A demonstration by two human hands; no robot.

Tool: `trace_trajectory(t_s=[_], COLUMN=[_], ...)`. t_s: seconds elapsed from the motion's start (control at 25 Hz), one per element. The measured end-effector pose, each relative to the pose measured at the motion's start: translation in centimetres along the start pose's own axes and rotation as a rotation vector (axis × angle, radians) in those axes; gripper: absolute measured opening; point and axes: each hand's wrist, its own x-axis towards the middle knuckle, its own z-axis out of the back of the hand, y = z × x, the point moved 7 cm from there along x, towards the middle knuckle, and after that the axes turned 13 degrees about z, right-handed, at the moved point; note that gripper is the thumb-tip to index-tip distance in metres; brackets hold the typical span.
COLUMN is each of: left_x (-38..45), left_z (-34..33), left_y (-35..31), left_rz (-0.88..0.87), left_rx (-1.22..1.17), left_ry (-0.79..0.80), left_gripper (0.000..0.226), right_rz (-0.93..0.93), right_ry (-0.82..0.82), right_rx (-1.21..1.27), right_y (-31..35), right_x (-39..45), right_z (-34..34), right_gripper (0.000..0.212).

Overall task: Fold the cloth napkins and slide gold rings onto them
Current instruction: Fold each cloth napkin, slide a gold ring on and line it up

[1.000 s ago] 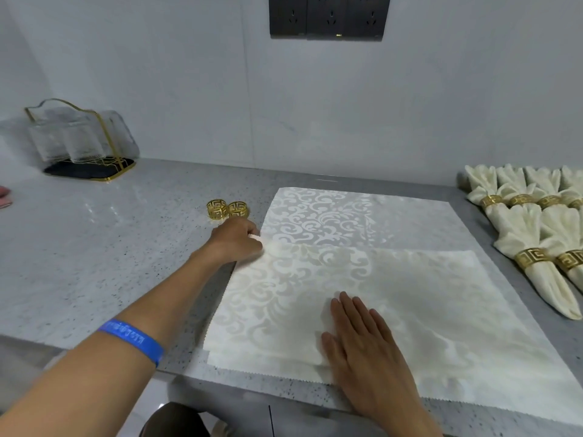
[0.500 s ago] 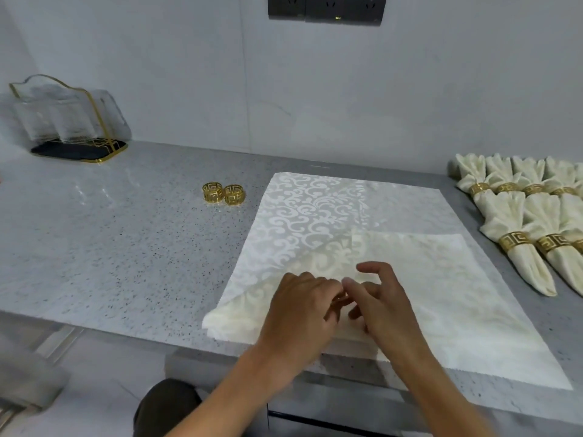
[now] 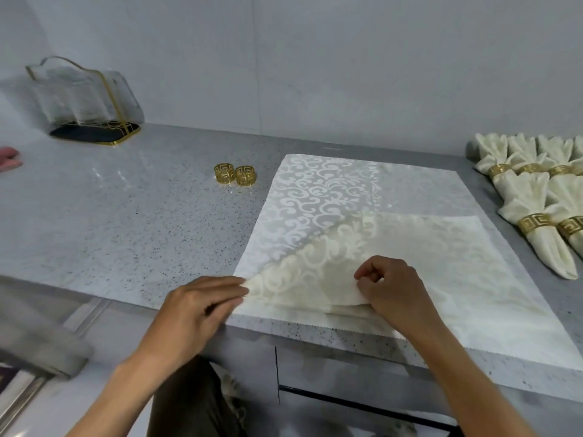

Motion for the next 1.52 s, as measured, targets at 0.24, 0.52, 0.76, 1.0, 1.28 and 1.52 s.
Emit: trace_trajectory(t_s=[0.24,0.52,0.76,1.0,1.28,1.52], left_x=[-0.4,-0.4,-0.8,-1.2,4.8,6.2], left_z=[0.7,0.4,0.7,0.4,-6.3,-12.2], left_y=[0.1,0.3,-0.2,-0.8,-9.3,-7.2], left_rz=[0.037,0.120,0.061,-0.035,-0.127,-0.127], left_rx=[-0.111,-0.174,-0.163,0.100,0.342,0.530], left_ry=[-0.016,-0.075,-0.072,-0.130,0.186,0.398], left_gripper=[0.024,0.028,0.020,0.031,0.065,0.061], right_rz=[0.021,0.040,0.049,0.072,0.152,0.274], right_ry=[0.009,0.029,0.032,0.018,-0.009,0.041], right_rx=[-0.044,-0.124,-0.139,-0.186,-0.295,-0.521], right_y=[-0.1,-0.4,-0.5,-0.6,0.0,2.3], right_x=[-0.6,-0.7,-0.6,-0.8,-1.7,-0.1], right_z=[0.2,-0.2,0.0,-0.2,-0.5,-0.6], right_gripper=[0.018,0.015,0.014,0.010,0.006,0.019])
